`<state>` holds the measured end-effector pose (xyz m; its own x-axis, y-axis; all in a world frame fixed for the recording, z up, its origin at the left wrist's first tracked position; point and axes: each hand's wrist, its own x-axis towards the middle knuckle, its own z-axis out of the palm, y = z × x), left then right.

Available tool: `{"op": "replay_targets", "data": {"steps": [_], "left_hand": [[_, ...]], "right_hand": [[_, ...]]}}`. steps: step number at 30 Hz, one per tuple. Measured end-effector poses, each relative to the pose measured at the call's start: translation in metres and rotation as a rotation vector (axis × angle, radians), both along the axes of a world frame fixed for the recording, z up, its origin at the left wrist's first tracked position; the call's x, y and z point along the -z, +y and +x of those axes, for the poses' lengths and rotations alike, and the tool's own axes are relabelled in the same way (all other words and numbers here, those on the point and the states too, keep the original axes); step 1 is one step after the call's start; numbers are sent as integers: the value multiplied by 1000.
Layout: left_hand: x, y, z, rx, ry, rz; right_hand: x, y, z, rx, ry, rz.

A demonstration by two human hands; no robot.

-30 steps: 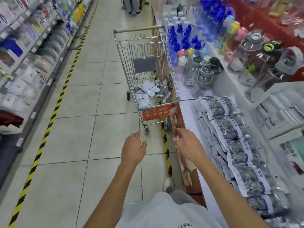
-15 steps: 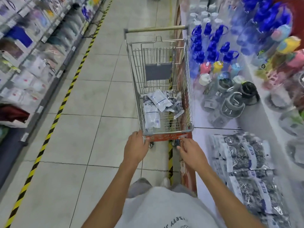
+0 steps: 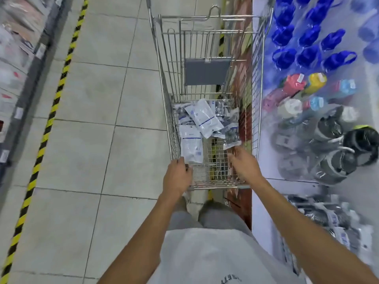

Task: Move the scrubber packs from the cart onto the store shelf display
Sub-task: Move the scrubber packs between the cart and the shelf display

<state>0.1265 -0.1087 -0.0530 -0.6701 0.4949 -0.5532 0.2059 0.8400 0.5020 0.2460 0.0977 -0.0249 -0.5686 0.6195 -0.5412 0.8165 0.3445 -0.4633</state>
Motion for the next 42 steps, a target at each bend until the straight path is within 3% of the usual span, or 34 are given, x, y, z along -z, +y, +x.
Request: {"op": "replay_targets", "data": {"steps": [8, 17, 22, 26, 34, 38, 42], "left_hand": [[102, 70, -48, -12, -166, -117], [240, 135, -70, -119, -240, -270], [290, 156, -73, -236, -227, -299], [306, 173, -71, -365, -210, -360], [317, 174, -78, -349, -167, -441], [305, 153, -92, -457, -262, -270], [258, 135, -106, -626, -494, -23]], "right_hand": [[101, 80, -74, 276, -92, -99], [240, 146, -97, 254, -220, -63], [253, 141, -112, 330, -242, 46], [268, 139, -114, 326, -257, 116], [296, 142, -124, 527, -253, 73], [299, 148, -122, 592, -222, -10], [270, 143, -115, 682, -129, -97]]}}
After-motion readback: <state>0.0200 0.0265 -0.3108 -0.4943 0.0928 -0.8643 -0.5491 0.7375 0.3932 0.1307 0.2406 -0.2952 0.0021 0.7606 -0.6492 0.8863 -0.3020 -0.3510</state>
